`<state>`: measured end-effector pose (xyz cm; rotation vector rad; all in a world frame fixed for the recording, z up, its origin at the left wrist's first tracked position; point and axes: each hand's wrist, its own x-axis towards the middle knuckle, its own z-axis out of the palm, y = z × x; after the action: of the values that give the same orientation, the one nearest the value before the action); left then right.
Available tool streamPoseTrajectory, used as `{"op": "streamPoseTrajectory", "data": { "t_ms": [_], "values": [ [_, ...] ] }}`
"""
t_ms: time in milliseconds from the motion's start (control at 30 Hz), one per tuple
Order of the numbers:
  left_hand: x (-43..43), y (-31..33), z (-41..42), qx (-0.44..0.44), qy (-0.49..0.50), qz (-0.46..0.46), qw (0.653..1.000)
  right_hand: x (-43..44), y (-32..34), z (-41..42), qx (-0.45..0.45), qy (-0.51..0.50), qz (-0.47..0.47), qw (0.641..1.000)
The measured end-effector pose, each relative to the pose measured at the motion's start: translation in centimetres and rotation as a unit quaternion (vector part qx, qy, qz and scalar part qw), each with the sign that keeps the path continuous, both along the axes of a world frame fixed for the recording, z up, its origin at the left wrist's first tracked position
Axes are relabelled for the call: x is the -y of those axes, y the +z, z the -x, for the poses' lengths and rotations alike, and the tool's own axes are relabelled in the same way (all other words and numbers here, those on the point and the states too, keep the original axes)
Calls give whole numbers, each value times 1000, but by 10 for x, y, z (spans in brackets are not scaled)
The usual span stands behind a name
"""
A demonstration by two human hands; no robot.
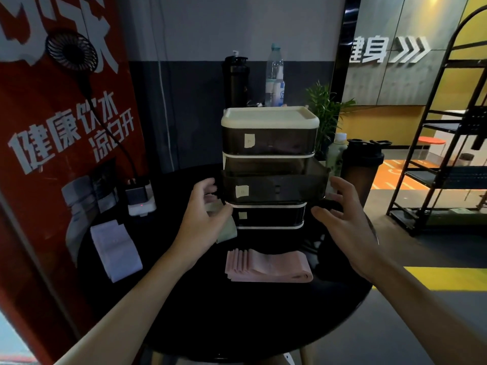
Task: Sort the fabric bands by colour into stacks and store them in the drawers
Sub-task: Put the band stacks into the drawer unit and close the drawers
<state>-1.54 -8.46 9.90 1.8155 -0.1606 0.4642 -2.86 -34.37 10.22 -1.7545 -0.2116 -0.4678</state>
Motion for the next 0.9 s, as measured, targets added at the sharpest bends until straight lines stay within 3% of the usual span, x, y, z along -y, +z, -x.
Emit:
{"op": "streamPoseTrajectory", "data": {
  "t_ms": [100,200,300,400,533,900],
  "values": [
    [-1,-30,10,-37,2,-18,999,1,-25,0,-12,-6,22,1000],
    [4,-62,16,-88,-2,-68,994,-3,-60,-5,-91,-7,96,991],
    [10,-76,18,-136,3,-158,978,-3,-90,-9,-169,-17,261,950],
    [15,-79,20,-99,26,-258,961,-7,-98,-4,-139,-60,378,913],
    [15,-78,18,-98,0,-297,950,-11,-99,1,-87,-53,388,916],
    [8,-89,22,-49,-69,-227,970,-8,-94,11,-21,46,285,957]
  ]
}}
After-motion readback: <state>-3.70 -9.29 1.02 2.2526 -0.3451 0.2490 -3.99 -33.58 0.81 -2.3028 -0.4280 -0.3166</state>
